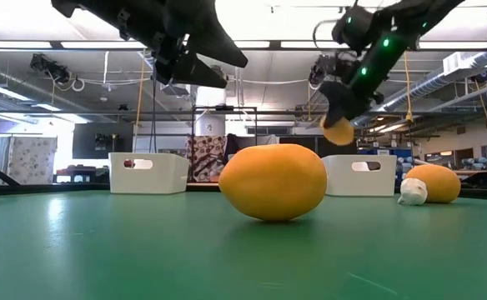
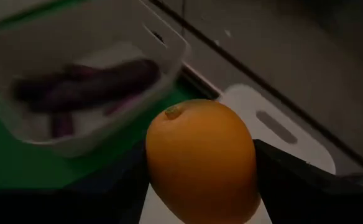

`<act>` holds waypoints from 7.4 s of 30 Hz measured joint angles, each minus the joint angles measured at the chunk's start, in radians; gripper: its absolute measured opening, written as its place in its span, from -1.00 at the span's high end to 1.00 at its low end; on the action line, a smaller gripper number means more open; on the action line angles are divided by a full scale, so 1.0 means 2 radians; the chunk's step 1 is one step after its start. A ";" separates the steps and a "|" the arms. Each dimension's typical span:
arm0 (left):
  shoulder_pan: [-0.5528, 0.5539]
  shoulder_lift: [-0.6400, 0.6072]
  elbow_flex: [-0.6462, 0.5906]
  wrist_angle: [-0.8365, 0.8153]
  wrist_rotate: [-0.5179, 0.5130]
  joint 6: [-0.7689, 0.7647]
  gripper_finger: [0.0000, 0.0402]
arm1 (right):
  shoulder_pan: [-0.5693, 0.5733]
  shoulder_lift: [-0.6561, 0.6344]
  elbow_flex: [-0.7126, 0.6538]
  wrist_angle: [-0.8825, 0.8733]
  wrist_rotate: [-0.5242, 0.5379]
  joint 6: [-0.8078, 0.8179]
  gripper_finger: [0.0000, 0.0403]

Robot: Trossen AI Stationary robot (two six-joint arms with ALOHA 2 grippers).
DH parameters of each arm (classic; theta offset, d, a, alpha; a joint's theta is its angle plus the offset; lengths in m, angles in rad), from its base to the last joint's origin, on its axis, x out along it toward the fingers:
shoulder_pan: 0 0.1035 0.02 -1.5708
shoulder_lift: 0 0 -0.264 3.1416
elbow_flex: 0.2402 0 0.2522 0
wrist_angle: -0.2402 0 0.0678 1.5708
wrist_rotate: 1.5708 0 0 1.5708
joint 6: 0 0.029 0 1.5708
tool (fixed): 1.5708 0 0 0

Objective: Sort produce into baskets
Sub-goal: Put the lemon into the right white bin

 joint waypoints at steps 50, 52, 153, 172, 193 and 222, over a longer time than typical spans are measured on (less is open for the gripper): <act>-0.254 0.008 0.105 -0.443 0.242 -0.210 -0.95 | 0.156 0.014 -0.020 0.092 -0.092 0.009 -0.80; -0.272 0.029 0.105 -0.433 0.266 -0.222 -0.95 | 0.156 0.012 -0.020 0.096 -0.096 0.008 -0.80; -0.008 0.172 0.253 -0.274 -0.099 0.002 -0.81 | 0.218 0.063 -0.019 0.132 -0.100 0.048 -0.12; -0.003 0.175 0.254 -0.268 -0.046 0.039 -0.93 | 0.055 0.057 -0.020 -0.034 0.118 0.049 -0.21; -0.037 0.227 0.253 -0.245 0.153 -0.003 -0.93 | 0.079 0.021 -0.020 -0.030 0.041 0.019 -0.75; -0.075 0.292 0.254 -0.211 0.090 -0.055 -0.15 | 0.252 -0.050 -0.020 -0.032 -0.152 0.091 -0.68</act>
